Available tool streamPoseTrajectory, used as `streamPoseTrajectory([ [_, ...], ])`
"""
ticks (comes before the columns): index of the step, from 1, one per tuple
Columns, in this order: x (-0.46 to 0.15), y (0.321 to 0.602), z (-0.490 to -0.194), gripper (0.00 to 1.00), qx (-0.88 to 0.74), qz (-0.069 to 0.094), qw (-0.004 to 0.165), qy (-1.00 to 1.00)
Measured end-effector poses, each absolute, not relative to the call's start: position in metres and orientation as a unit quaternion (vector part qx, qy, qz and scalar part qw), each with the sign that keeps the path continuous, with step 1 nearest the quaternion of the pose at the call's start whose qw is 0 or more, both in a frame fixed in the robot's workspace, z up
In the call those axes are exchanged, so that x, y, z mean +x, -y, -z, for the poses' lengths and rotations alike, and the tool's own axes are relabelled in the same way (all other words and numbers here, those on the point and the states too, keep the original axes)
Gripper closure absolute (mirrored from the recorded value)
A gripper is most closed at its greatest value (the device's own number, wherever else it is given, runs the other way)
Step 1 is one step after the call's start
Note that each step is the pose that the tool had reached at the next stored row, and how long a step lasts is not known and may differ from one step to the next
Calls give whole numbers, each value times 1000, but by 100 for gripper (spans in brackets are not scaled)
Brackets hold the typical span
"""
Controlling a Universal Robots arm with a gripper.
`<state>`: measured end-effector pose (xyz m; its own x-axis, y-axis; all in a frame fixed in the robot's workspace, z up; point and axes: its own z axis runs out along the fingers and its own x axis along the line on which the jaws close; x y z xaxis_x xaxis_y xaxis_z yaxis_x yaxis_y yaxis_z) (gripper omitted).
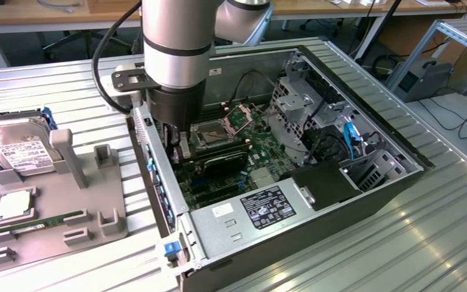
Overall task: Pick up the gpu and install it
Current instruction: 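Press down on the gpu until it lock into place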
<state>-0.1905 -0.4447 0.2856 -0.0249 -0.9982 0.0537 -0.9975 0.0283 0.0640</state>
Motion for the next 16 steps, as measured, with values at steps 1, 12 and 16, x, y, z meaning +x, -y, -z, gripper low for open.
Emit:
streamPoseTrajectory([
  [1, -191, 445, -285, 89, 697, 4, 42, 716],
  [12, -170, 445, -282, 89, 697, 5, 42, 716],
  [16, -160, 445, -280, 89, 697, 5, 42, 716],
])
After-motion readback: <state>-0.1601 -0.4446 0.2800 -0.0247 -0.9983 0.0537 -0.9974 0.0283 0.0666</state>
